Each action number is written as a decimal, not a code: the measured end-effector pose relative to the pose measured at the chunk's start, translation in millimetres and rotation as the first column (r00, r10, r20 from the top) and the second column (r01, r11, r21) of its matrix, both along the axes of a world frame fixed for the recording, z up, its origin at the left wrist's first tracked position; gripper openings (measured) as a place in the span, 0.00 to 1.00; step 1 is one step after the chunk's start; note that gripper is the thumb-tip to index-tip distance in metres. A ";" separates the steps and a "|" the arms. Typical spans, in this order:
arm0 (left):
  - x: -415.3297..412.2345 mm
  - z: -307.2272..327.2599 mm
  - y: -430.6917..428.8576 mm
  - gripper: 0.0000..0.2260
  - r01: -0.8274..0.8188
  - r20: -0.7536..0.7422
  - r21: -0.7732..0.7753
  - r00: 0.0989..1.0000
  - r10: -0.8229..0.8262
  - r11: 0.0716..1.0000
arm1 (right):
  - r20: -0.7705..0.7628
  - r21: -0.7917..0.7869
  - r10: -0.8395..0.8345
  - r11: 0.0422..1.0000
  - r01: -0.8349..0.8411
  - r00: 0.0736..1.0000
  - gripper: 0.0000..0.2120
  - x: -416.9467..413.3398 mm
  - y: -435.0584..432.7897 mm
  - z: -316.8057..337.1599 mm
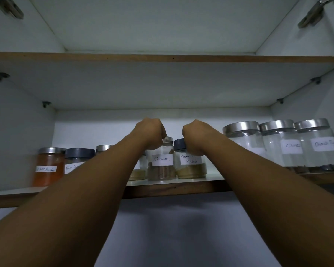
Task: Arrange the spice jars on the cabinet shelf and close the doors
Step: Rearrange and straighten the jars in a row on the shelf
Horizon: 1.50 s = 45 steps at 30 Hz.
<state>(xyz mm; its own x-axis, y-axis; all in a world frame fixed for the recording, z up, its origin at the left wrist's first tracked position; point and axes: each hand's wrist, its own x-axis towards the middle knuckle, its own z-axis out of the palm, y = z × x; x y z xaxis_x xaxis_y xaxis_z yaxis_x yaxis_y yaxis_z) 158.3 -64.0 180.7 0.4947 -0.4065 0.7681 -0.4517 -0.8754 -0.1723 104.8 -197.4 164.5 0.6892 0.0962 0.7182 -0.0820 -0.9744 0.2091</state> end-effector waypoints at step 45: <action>44.0 -23.9 -10.8 0.20 0.086 -0.180 0.147 0.982 -0.059 0.985 | -0.106 0.104 0.085 0.992 -0.074 0.991 0.33 65.6 2.6 -19.5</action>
<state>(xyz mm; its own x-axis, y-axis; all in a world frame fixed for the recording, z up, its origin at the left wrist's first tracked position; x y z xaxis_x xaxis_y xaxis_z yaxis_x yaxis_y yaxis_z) 202.2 -74.9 156.7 0.5805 -0.5527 0.5979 -0.5480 -0.8083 -0.2151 170.5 -194.7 145.0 0.7576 0.0854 0.6471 0.0145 -0.9934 0.1141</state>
